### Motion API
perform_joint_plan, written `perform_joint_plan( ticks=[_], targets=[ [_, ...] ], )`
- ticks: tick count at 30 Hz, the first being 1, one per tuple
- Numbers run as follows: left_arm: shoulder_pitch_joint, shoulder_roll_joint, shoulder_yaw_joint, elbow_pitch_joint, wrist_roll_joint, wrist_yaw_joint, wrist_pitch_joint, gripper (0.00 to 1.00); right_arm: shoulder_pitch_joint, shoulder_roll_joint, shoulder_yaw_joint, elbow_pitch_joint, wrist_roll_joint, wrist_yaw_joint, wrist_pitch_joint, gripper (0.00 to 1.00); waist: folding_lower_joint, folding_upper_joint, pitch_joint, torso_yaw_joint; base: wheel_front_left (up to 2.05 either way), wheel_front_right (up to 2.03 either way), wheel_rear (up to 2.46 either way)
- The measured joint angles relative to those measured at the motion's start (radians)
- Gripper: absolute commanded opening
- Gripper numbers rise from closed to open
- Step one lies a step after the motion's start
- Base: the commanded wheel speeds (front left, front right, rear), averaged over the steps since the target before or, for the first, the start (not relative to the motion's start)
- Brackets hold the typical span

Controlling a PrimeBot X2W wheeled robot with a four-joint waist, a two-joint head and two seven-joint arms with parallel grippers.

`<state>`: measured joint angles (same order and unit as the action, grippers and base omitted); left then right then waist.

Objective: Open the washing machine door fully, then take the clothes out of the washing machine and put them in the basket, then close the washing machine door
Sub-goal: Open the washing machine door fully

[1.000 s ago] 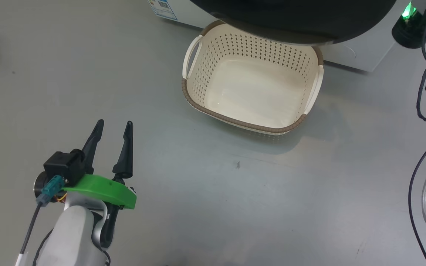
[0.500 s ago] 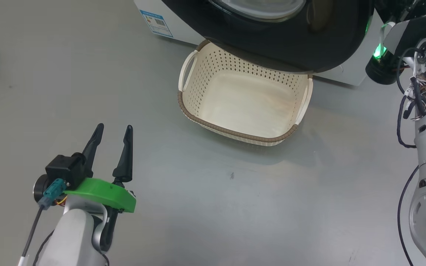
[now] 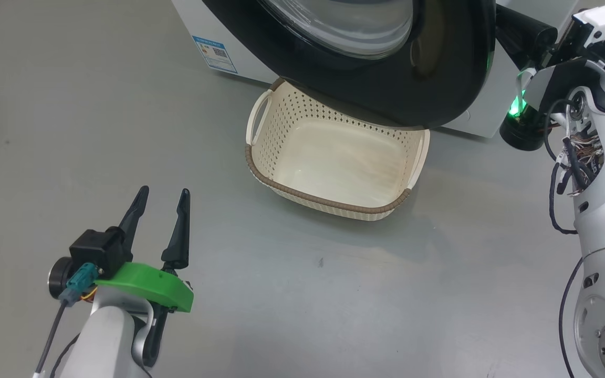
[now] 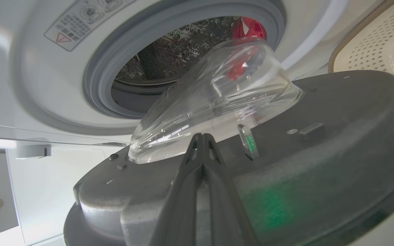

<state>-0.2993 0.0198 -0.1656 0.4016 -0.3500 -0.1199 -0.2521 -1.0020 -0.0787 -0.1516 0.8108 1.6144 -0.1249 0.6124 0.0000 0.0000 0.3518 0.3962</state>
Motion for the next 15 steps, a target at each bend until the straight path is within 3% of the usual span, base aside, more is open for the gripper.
perform_joint_plan(
  ticks=[15],
  targets=[
    [0.013,0.0,0.001,-0.005,0.001,0.0,0.0,1.0,0.022,0.0,0.036,-0.004,0.036,0.0,0.007,0.0,0.0,0.0,-0.013,-0.006,0.0,0.0,0.0]
  ],
)
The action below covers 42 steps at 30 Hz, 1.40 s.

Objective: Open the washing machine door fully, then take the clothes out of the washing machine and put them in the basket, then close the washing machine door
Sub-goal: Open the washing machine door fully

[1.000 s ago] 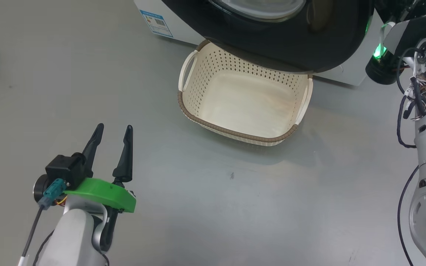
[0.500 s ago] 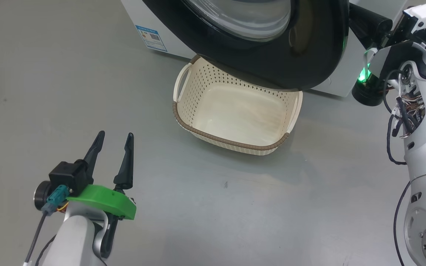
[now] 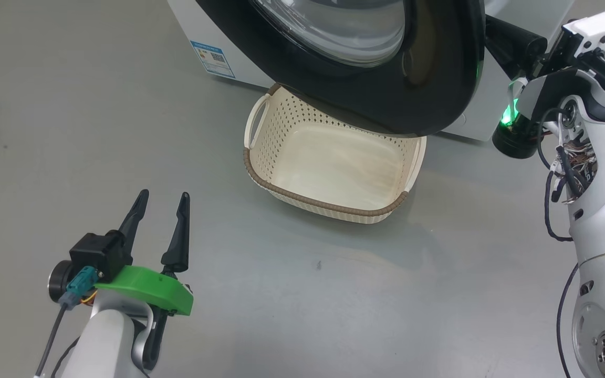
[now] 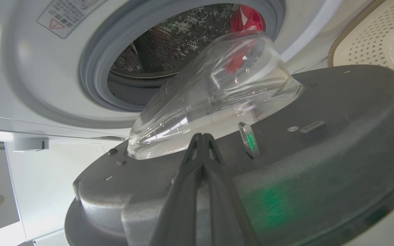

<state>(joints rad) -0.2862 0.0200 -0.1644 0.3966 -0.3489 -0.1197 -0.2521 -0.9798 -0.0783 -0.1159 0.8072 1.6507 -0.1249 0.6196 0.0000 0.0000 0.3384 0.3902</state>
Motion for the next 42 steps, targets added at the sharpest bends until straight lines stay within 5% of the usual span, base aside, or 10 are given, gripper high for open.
perform_joint_plan(
  ticks=[6,22,32,42],
  targets=[
    [0.001,0.0,0.002,0.0,0.005,0.0,0.0,1.0,0.006,0.002,0.005,-0.01,0.006,0.001,-0.011,0.0,0.0,0.0,-0.004,-0.002,0.0,0.0,0.0],
    [0.046,0.001,0.069,0.006,0.035,0.018,0.0,1.0,0.127,0.012,-0.021,-0.027,-0.022,0.116,-0.115,0.0,0.0,0.0,-0.079,-0.036,0.0,0.0,0.0],
    [0.098,0.006,0.109,0.009,0.068,0.028,0.0,1.0,0.271,-0.016,0.166,-0.086,-0.267,0.232,-0.174,0.0,0.0,0.0,-0.149,-0.087,0.0,0.0,0.0],
    [0.148,0.013,0.134,0.0,0.091,0.028,0.0,1.0,0.401,-0.08,0.313,-0.244,-0.534,0.247,-0.362,0.0,0.0,0.0,-0.214,-0.163,0.0,0.0,0.0]
  ],
)
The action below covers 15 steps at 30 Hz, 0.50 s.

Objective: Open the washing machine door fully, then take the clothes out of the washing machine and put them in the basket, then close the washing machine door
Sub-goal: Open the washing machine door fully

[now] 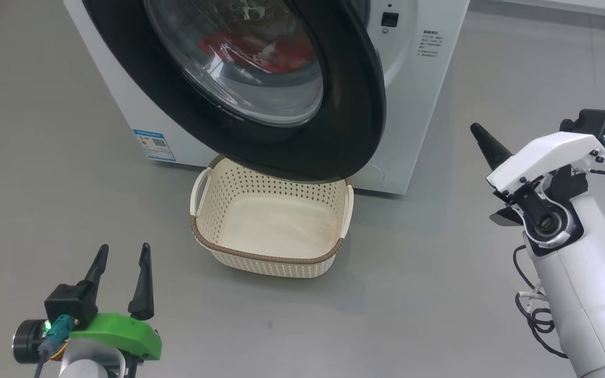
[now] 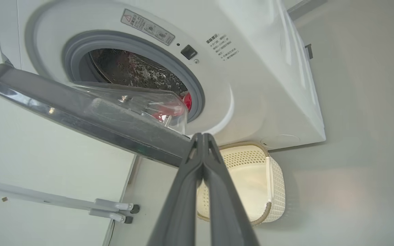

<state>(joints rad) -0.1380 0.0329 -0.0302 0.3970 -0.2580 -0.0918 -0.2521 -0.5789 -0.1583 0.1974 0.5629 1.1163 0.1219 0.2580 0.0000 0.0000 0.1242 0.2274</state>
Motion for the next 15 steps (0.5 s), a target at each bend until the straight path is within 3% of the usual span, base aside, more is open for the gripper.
perform_joint_plan(
  ticks=[15],
  targets=[
    [0.002,0.0,0.0,-0.026,0.009,0.0,0.0,1.0,0.159,-0.14,0.219,-0.218,-0.349,0.0,-0.236,0.0,0.0,0.0,-0.01,-0.027,0.0,0.0,0.0]
  ],
)
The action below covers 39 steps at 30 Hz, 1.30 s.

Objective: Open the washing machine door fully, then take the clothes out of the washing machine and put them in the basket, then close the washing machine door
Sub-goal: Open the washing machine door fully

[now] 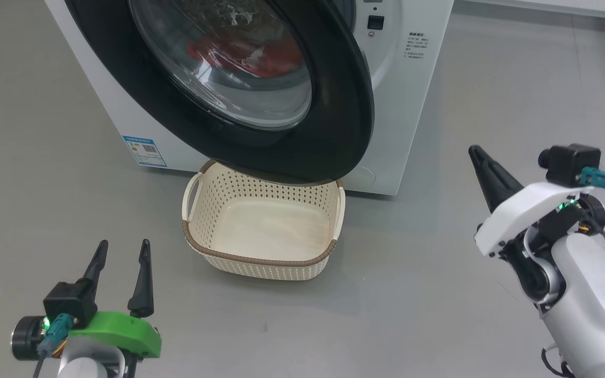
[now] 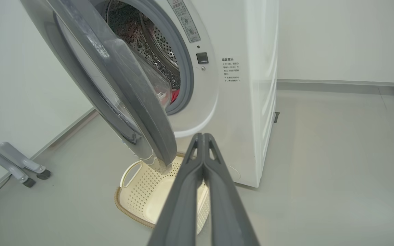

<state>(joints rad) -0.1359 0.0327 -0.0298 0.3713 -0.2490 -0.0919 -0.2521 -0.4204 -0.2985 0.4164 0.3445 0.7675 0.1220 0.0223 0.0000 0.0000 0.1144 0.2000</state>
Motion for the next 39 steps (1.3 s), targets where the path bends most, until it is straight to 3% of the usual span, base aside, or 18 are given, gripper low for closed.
perform_joint_plan(
  ticks=[7,9,10,39],
  targets=[
    [0.003,0.0,0.001,-0.002,0.004,0.0,0.0,1.0,0.076,-0.012,0.022,-0.008,-0.056,0.0,-0.075,0.0,0.0,0.0,0.001,0.0,0.0,0.0,0.0],
    [0.004,0.0,0.001,-0.002,0.005,-0.001,0.0,1.0,0.085,-0.017,0.035,-0.008,-0.087,0.0,-0.088,0.75,0.0,0.0,0.0,0.0,0.0,0.0,0.0],
    [0.004,0.0,0.001,-0.002,0.005,-0.001,0.0,1.0,0.088,-0.02,0.043,-0.008,-0.101,0.0,-0.091,1.0,0.0,0.0,0.0,0.0,0.0,0.0,0.0],
    [0.018,0.0,0.003,-0.002,0.016,-0.003,0.0,1.0,0.126,-0.015,0.07,-0.026,-0.163,-0.046,-0.17,1.0,0.0,0.0,0.002,0.003,0.0,0.0,0.0]
  ],
)
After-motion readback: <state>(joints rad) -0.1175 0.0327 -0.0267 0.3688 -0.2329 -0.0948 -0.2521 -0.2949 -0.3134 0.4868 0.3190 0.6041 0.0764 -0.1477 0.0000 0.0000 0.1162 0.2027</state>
